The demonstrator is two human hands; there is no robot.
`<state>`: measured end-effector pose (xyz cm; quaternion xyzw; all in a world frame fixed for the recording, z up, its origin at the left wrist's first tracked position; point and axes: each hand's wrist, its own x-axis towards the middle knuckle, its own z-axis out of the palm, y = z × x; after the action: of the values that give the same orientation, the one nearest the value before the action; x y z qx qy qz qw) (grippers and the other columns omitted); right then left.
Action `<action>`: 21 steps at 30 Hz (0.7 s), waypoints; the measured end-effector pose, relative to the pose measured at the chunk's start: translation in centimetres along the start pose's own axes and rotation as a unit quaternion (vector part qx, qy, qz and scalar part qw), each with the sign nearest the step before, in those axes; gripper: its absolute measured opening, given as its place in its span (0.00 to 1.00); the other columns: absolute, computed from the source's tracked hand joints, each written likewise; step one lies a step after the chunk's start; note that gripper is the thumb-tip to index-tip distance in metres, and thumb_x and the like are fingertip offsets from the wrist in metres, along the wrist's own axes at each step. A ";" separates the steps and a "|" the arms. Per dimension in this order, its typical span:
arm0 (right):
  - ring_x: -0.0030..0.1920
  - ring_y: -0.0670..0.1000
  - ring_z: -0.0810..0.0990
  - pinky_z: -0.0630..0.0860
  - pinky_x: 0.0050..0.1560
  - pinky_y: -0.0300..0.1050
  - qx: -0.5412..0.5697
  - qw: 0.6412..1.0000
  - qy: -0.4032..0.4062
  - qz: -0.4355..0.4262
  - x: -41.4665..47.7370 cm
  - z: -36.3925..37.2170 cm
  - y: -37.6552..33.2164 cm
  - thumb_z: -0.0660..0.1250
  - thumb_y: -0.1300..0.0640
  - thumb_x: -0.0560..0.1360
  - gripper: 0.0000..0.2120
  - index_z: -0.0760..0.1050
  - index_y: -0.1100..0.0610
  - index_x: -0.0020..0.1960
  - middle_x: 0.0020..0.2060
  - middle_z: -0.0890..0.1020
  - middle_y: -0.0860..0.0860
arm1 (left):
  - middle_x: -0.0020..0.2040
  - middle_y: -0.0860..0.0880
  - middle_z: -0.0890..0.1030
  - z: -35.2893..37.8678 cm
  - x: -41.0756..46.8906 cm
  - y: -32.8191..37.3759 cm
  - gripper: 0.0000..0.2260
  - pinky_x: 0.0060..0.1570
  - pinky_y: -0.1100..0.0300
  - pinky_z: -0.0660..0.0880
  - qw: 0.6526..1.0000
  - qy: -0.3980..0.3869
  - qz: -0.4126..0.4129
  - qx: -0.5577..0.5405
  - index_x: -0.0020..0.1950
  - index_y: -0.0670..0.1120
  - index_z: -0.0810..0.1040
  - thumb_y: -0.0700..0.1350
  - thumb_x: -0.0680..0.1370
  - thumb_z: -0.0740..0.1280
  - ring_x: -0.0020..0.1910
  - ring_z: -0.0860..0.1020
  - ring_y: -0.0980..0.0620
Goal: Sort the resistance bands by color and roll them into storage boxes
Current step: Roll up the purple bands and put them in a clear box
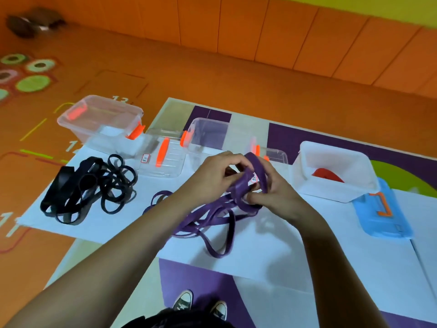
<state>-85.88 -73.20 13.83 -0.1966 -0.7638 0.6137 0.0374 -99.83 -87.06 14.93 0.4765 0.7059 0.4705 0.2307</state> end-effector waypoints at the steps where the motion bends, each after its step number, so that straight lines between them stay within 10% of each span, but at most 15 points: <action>1: 0.52 0.52 0.85 0.82 0.52 0.49 -0.005 1.000 -0.010 -0.002 0.2 0.1 -0.1 0.75 0.63 0.66 0.43 0.64 0.41 0.75 0.59 0.82 0.52 | 0.51 0.49 0.82 -0.2 -0.1 0.0 0.11 0.49 0.58 0.79 1.000 -0.003 0.004 -0.002 0.54 0.50 0.83 0.34 0.79 0.69 0.47 0.83 0.54; 7: 0.51 0.49 0.85 0.80 0.53 0.42 0.026 0.999 -0.028 0.030 1.1 2.2 0.0 0.75 0.69 0.69 0.33 0.73 0.50 0.69 0.53 0.85 0.49 | 0.46 0.51 0.84 -0.8 -1.3 -1.1 0.08 0.52 0.51 0.81 0.996 0.045 -0.034 -0.072 0.53 0.49 0.81 0.38 0.78 0.72 0.45 0.83 0.49; 14: 0.38 0.47 0.80 0.74 0.35 0.34 -0.058 0.976 0.198 0.075 0.9 1.9 1.1 0.67 0.68 0.76 0.13 0.79 0.53 0.56 0.44 0.83 0.51 | 0.55 0.53 0.77 -1.8 -3.2 -6.7 0.06 0.49 0.61 0.76 0.988 0.097 -0.095 0.073 0.55 0.52 0.77 0.41 0.81 0.66 0.47 0.79 0.56; 21: 0.28 0.50 0.69 0.71 0.31 0.41 0.073 0.928 0.344 0.121 -1.3 -1.8 2.0 0.57 0.72 0.80 0.19 0.74 0.52 0.62 0.45 0.81 0.57 | 0.73 0.47 0.69 5.9 -7.9 -20.0 0.25 0.67 0.46 0.71 0.883 -0.206 -0.282 0.314 0.76 0.49 0.64 0.44 0.79 0.66 0.69 0.71 0.41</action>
<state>-83.69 -71.62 12.65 -0.4830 -0.6277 0.5623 0.2378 -100.93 -93.54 -6.35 0.3914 0.8575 0.0305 0.3324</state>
